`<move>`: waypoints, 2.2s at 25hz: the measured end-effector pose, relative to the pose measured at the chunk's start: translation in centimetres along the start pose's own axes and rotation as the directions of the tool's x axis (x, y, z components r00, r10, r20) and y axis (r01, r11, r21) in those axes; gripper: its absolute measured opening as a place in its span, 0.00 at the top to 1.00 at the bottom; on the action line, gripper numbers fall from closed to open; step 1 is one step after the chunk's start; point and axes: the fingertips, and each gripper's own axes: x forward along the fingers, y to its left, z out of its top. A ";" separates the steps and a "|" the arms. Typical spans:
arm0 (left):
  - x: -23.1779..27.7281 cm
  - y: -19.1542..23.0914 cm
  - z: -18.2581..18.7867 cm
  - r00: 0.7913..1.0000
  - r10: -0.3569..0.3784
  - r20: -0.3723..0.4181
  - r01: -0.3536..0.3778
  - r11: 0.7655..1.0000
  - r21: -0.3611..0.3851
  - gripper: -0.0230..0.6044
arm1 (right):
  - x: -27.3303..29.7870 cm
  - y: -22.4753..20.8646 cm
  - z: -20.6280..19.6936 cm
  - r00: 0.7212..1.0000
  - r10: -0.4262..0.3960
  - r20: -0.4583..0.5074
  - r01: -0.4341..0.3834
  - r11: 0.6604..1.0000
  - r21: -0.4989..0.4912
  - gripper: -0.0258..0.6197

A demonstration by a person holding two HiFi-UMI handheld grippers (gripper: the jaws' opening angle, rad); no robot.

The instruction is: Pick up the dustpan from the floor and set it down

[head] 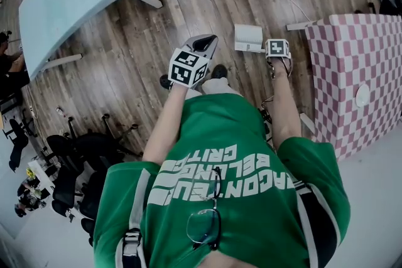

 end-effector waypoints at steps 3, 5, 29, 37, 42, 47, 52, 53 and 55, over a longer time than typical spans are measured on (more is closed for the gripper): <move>-0.3 0.0 0.3 1.000 0.000 0.007 0.000 1.000 0.006 0.96 | 0.0 0.1 -0.1 1.000 0.007 -0.010 -0.007 1.000 0.003 0.77; -0.7 0.1 0.3 1.000 0.002 0.011 -0.002 1.000 0.009 0.96 | 0.0 0.3 -0.4 1.000 0.019 -0.017 -0.019 1.000 -0.005 0.76; -3.2 -2.3 -0.4 0.991 -0.128 0.023 0.126 0.990 0.069 0.96 | -15.8 3.4 0.1 0.915 -0.096 0.392 0.070 0.994 0.079 0.70; -5.2 -1.5 -0.8 0.985 -0.172 0.012 0.170 0.981 0.098 0.96 | -20.0 8.5 -1.0 0.849 -0.108 0.517 0.014 0.983 0.181 0.79; -7.1 -0.4 -1.3 0.980 -0.197 0.010 0.194 0.974 0.115 0.96 | -21.9 11.7 -1.4 0.824 -0.114 0.555 -0.007 0.977 0.212 0.91; -9.1 1.4 -1.2 0.979 -0.201 0.023 0.197 0.973 0.118 0.96 | -23.7 15.6 -1.4 0.796 -0.083 0.599 -0.076 0.969 0.236 0.94; -10.5 2.6 -0.9 0.979 -0.198 0.044 0.192 0.974 0.121 0.96 | -25.2 19.4 -1.2 0.768 -0.037 0.639 -0.114 0.975 0.193 0.95; -10.8 2.8 -0.9 0.979 -0.198 0.048 0.191 0.974 0.120 0.96 | -25.3 20.2 -1.1 0.766 -0.023 0.643 -0.120 0.977 0.179 0.95; -11.2 3.2 -0.9 0.979 -0.199 0.052 0.192 0.974 0.117 0.96 | -25.4 21.5 -1.0 0.767 -0.003 0.642 -0.124 0.980 0.154 0.95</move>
